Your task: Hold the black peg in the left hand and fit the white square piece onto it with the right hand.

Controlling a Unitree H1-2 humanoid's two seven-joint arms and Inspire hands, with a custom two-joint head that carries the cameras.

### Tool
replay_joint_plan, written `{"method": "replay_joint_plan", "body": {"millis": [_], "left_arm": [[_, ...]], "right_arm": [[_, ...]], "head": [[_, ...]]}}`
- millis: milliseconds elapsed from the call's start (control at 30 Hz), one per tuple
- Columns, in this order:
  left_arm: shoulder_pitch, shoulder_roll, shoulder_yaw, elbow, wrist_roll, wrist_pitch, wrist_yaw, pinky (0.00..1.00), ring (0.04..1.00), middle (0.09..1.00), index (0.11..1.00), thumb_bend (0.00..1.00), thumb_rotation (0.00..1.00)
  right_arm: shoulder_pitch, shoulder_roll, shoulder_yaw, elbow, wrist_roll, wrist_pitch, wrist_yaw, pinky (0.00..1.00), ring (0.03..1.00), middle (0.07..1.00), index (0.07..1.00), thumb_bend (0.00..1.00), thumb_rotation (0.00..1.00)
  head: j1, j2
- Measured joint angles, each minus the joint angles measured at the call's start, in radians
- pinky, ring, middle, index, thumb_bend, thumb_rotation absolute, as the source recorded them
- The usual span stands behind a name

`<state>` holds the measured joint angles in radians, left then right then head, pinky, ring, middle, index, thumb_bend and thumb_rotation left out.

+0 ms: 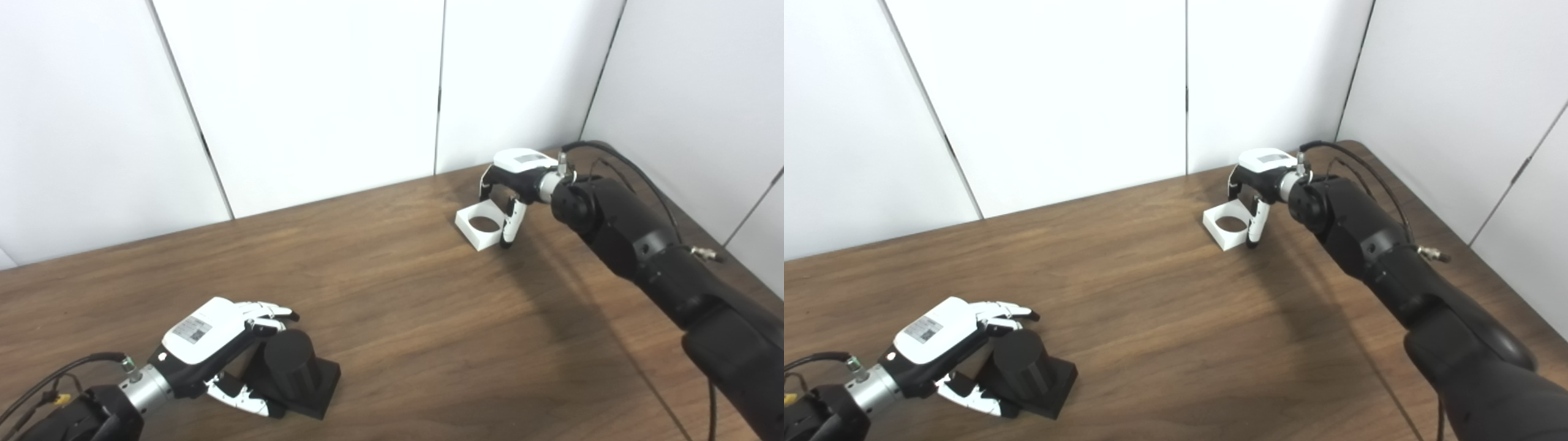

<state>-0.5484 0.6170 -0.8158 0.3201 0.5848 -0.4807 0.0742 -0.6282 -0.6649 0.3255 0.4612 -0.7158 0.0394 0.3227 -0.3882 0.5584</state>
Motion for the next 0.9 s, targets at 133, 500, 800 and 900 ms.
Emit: {"method": "replay_joint_plan", "body": {"millis": [133,500,800,900], "left_arm": [[0.002,-0.004,0.004,0.0,0.0,0.0,0.0,0.73,0.836,0.843,0.49,0.52,0.06],[-0.001,-0.014,0.007,0.009,0.004,0.0,-0.005,0.75,0.849,0.852,0.491,0.52,0.07],[-0.002,-0.041,0.041,0.013,0.018,0.0,-0.051,0.78,0.879,0.873,0.492,0.52,0.07],[0.001,-0.052,0.064,0.005,0.026,0.001,-0.085,0.8,0.897,0.886,0.493,0.52,0.07]], "right_arm": [[0.031,0.001,-0.012,-0.072,0.037,-0.016,0.006,0.75,0.843,0.772,0.481,0.52,0.13],[0.038,0.001,-0.036,-0.261,0.1,-0.053,0.056,0.75,0.833,0.773,0.481,0.52,0.14],[0.05,0.001,-0.042,-0.369,0.137,-0.076,0.113,0.72,0.815,0.766,0.481,0.52,0.14],[0.063,0.004,-0.047,-0.412,0.166,-0.083,0.13,0.71,0.821,0.765,0.481,0.52,0.14]], "head": [[0.021,0.006],[0.093,0.026],[0.23,0.068],[0.306,0.089]]}}
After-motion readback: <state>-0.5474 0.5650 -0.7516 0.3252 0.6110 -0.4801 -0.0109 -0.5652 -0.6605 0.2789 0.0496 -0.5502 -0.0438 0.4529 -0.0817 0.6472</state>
